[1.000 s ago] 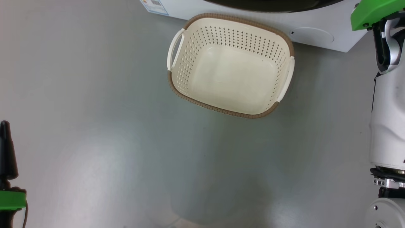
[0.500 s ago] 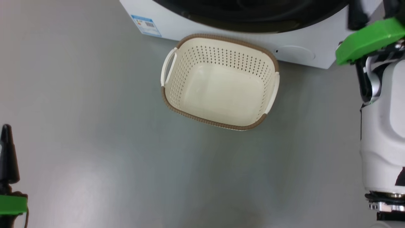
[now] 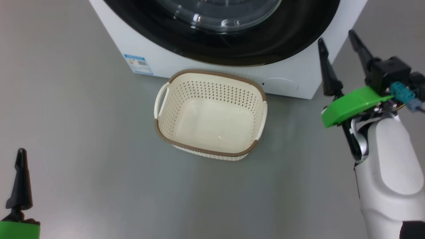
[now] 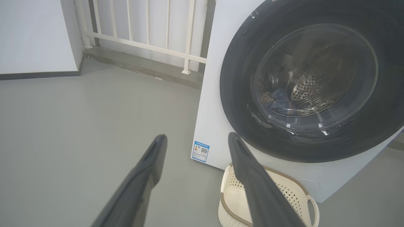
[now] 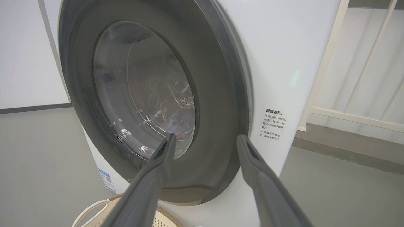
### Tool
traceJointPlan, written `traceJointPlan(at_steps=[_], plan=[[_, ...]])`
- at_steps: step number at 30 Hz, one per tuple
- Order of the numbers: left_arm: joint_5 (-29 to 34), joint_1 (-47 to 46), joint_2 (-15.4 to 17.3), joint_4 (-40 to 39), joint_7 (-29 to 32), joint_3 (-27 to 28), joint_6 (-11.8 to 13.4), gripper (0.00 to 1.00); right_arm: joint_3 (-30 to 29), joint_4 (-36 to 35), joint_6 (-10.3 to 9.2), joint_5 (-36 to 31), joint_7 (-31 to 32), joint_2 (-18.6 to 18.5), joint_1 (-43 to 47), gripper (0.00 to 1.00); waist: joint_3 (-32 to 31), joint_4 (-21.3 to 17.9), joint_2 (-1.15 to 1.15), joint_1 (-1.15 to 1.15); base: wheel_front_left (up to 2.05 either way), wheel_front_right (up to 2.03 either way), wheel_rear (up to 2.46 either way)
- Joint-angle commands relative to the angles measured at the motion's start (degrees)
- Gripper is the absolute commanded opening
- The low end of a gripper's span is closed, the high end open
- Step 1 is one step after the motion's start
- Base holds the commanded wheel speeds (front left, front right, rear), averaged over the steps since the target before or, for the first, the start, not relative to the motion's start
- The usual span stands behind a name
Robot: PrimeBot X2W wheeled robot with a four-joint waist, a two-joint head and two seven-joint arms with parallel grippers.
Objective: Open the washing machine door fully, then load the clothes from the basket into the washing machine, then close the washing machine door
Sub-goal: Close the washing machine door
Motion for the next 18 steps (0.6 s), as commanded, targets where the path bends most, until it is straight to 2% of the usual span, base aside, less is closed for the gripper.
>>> traceJointPlan(at_steps=[1,8,18], plan=[[0.7,-0.6,2.0,-1.6,-0.4,2.7,-0.1,1.00,1.9,-2.0,-0.33,0.9,-0.3,1.0,1.2,1.00,-2.9,-2.6,0.00,0.00,0.00,0.00,0.00],[2.8,1.4,0.5,-3.1,-0.4,2.9,-0.1,1.00,5.2,-3.4,-0.33,6.2,-1.4,1.0,7.4,1.00,-6.5,-6.0,0.00,0.00,0.00,0.00,0.00],[5.1,4.2,-2.2,-4.5,-0.4,4.5,-0.1,1.00,9.4,-5.6,-0.33,9.7,-3.6,1.0,17.1,1.00,-11.0,-10.9,0.00,0.00,0.00,0.00,0.00]])
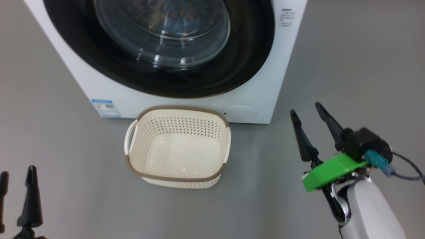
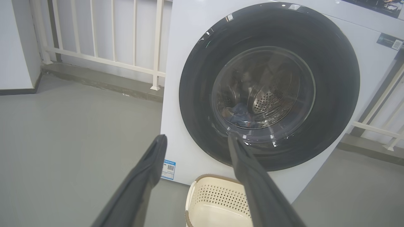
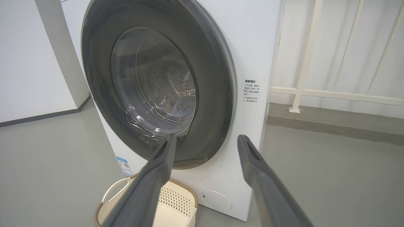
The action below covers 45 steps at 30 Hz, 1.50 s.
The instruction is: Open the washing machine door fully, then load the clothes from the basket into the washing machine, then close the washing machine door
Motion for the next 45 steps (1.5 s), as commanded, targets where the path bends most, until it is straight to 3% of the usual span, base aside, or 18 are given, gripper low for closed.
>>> traceJointPlan(at_steps=[1,14,22,45], plan=[[0.7,-0.7,1.4,-1.7,-0.4,2.5,-0.1,1.00,1.6,-2.0,-0.33,0.6,-0.8,0.7,0.8,1.00,-2.5,-2.5,0.00,0.00,0.00,0.00,0.00],[2.1,1.5,-2.0,-1.9,-0.4,4.3,-0.1,1.00,2.3,-8.0,-0.33,2.8,-3.7,0.7,12.4,1.00,-4.7,-5.5,0.00,0.00,0.00,0.00,0.00],[1.9,2.9,-1.7,-2.9,-0.4,1.4,-0.1,1.00,1.0,-12.2,-0.33,3.9,-3.8,0.7,17.8,1.00,-5.3,-6.2,0.00,0.00,0.00,0.00,0.00],[1.3,2.7,-0.3,-2.2,-0.4,-1.6,-0.1,1.00,-0.2,-12.6,-0.33,4.5,-3.8,0.7,18.2,1.00,-5.5,-6.5,0.00,0.00,0.00,0.00,0.00]])
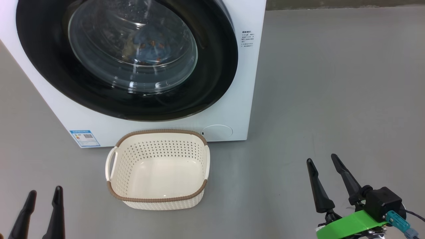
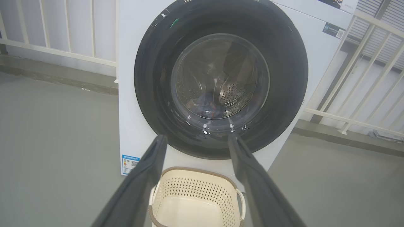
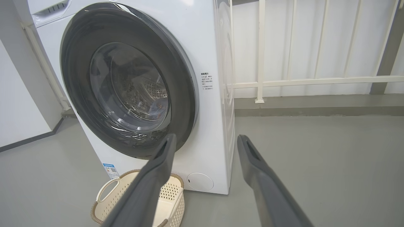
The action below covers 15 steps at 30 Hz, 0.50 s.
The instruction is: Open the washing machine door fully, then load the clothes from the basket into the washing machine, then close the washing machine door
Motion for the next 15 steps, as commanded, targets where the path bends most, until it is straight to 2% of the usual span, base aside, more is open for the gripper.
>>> traceJointPlan(at_steps=[1,15], plan=[[-0.1,-2.2,1.7,-1.0,-0.4,2.1,-0.1,1.00,1.5,-1.5,-0.12,0.2,-0.7,0.0,-1.3,1.00,0.0,0.1,0.00,0.00,0.00,0.00,0.00],[-0.3,-2.1,2.1,-0.8,-0.4,1.9,-0.1,1.00,1.5,-1.4,-0.12,0.3,-0.7,0.0,-1.7,1.00,0.2,0.0,0.00,0.00,0.00,0.00,0.00]])
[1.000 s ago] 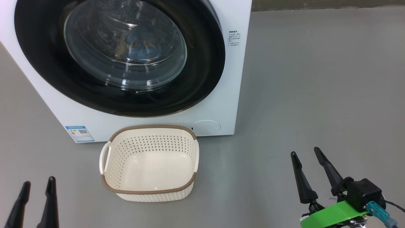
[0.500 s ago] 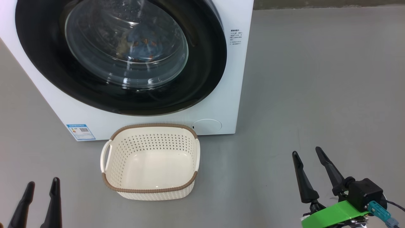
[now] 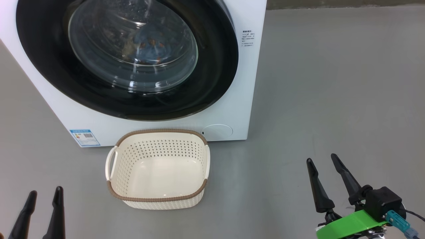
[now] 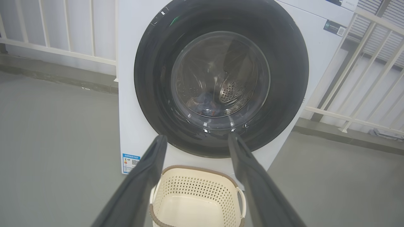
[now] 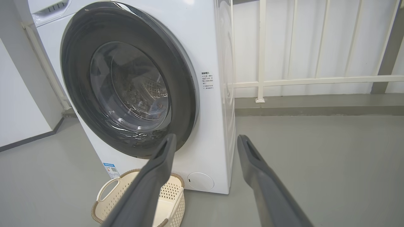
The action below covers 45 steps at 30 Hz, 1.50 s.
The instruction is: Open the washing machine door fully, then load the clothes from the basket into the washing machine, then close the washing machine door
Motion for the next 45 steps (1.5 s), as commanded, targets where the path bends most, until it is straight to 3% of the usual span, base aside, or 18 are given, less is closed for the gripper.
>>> traceJointPlan(at_steps=[1,14,15,20,26,45], plan=[[-0.3,-2.1,2.0,-0.9,-0.4,2.1,-0.1,1.00,1.4,-1.4,-0.12,0.3,-0.7,0.0,-1.8,1.00,0.1,-0.1,0.00,0.00,0.00,0.00,0.00],[-1.1,-1.5,2.7,-1.0,-0.4,1.4,-0.1,1.00,1.4,-1.6,-0.12,0.2,-0.7,0.0,-2.2,1.00,0.1,-0.3,0.00,0.00,0.00,0.00,0.00],[-0.6,0.1,1.1,0.0,0.0,-0.8,0.0,0.00,-0.1,0.0,0.00,0.0,0.0,0.0,-0.1,0.00,0.1,-0.3,0.00,0.00,0.00,0.00,0.00],[-0.9,0.1,-1.8,2.5,0.1,-2.2,0.0,0.00,0.0,2.9,0.00,0.5,0.2,0.1,0.9,0.00,0.1,-0.3,0.00,0.00,0.00,0.00,0.00],[-3.6,-0.5,-2.5,3.0,1.1,-1.9,0.1,0.00,-0.1,3.1,-0.01,4.7,0.9,-0.2,0.8,0.00,-0.1,-0.2,0.00,0.09,0.00,0.00,0.00],[-12.0,-3.0,-4.5,5.4,4.1,-0.9,0.2,0.00,-0.2,4.3,-0.02,18.0,3.1,-1.0,-0.3,0.00,-0.3,0.1,0.00,0.00,0.00,0.00,0.00]])
